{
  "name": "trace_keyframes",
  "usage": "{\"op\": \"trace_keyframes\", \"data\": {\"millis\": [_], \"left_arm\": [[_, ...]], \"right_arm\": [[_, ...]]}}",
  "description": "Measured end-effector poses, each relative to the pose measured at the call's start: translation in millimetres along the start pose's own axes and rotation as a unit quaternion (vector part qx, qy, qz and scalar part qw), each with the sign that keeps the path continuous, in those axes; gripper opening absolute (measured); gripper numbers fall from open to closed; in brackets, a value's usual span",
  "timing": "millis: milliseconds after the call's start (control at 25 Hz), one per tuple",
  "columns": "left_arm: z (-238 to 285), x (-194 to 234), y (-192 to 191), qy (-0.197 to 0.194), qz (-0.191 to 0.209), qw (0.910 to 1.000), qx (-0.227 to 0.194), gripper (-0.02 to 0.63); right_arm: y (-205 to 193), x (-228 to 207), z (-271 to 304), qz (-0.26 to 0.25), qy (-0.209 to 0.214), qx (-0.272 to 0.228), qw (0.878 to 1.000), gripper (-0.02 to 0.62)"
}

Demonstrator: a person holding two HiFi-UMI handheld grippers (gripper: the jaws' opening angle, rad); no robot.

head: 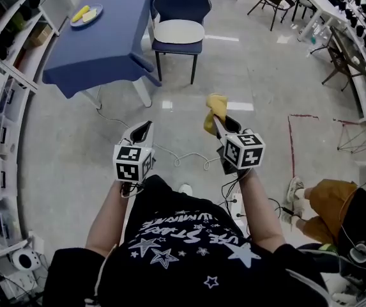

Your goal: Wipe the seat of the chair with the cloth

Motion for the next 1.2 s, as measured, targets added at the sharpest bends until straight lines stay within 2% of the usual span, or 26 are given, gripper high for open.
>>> {"op": "trace_keyframes", "data": {"millis": [240, 440, 600, 760, 880, 1080, 1200], "left_arm": [[19.7, -9.2, 6.3, -0.004, 0.009, 0.9999, -0.004, 0.021], [49.7, 8.5, 9.6, -0.008, -0.002, 1.0, 0.001, 0.021], [94.0, 28.8, 19.3, -0.025, -0.001, 0.9997, 0.006, 0.021], [163.3, 51.3, 28.9, -0.05, 0.002, 0.9985, 0.024, 0.021], [219.1, 73.4, 50.2, -0.067, 0.01, 0.9971, 0.034, 0.021], [296.4, 119.4, 98.4, -0.087, 0.013, 0.9959, 0.024, 0.021], [334.6, 154.1, 117.0, -0.084, 0.008, 0.9961, 0.024, 0.021]], "right_arm": [[-0.3, -24.6, 8.1, 0.015, -0.002, -0.002, 1.0, 0.086], [1.0, -36.0, 29.9, 0.019, -0.012, 0.011, 1.0, 0.086], [11.0, -56.1, 60.8, 0.014, -0.019, 0.023, 0.999, 0.086], [27.1, -90.0, 107.2, 0.012, -0.037, 0.037, 0.999, 0.086], [51.0, -114.6, 153.6, 0.021, -0.048, 0.042, 0.998, 0.086], [100.6, -148.1, 240.6, 0.039, -0.058, 0.042, 0.997, 0.086], [124.4, -158.1, 290.0, 0.043, -0.064, 0.036, 0.996, 0.087]]}}
Point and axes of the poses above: the fingertips, and each gripper's own axes: z forward along the fingers, x to its left, y out of its top, the point moved 10 cm from there along -z, backward along the fingers, and after that the axes turned 5 degrees about -x, right-handed, at the moved point
